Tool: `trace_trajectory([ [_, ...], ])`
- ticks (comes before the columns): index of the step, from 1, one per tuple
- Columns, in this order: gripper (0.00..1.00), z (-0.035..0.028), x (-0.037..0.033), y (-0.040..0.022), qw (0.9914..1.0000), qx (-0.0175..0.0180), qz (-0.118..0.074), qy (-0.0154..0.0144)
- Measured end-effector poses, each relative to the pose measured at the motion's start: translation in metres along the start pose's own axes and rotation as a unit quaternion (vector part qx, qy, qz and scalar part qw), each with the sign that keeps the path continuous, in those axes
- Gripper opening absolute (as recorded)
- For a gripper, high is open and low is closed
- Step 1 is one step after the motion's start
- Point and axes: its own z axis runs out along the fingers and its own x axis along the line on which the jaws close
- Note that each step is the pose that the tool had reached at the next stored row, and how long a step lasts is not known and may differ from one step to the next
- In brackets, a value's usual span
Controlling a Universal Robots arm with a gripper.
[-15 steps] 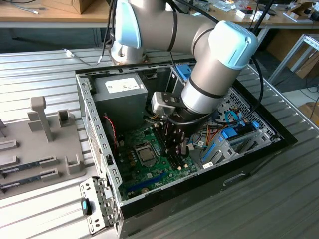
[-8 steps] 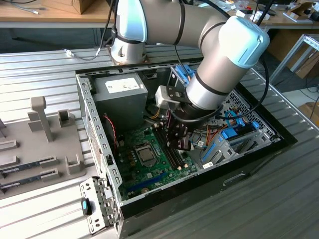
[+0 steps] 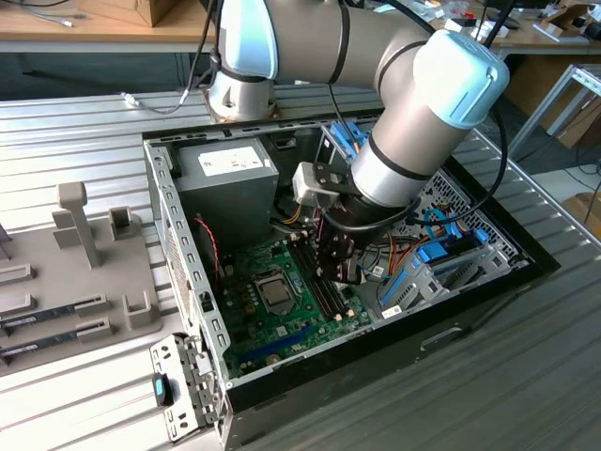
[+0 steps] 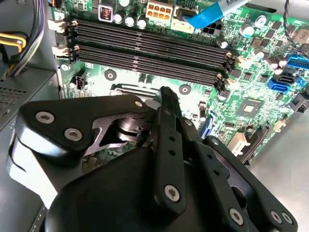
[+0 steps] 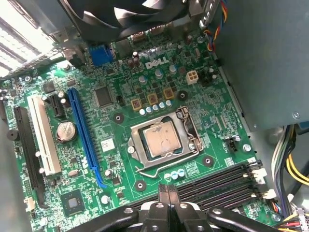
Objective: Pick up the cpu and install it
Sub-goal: 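Install the second cpu locking lever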
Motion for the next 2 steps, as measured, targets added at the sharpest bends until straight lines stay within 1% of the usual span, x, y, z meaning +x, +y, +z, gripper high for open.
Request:
trace_trajectory([
  [2, 0.11, 0.0000, 0.0000, 0.0000, 1.00000, -0.0002, 0.000, -0.0005],
])
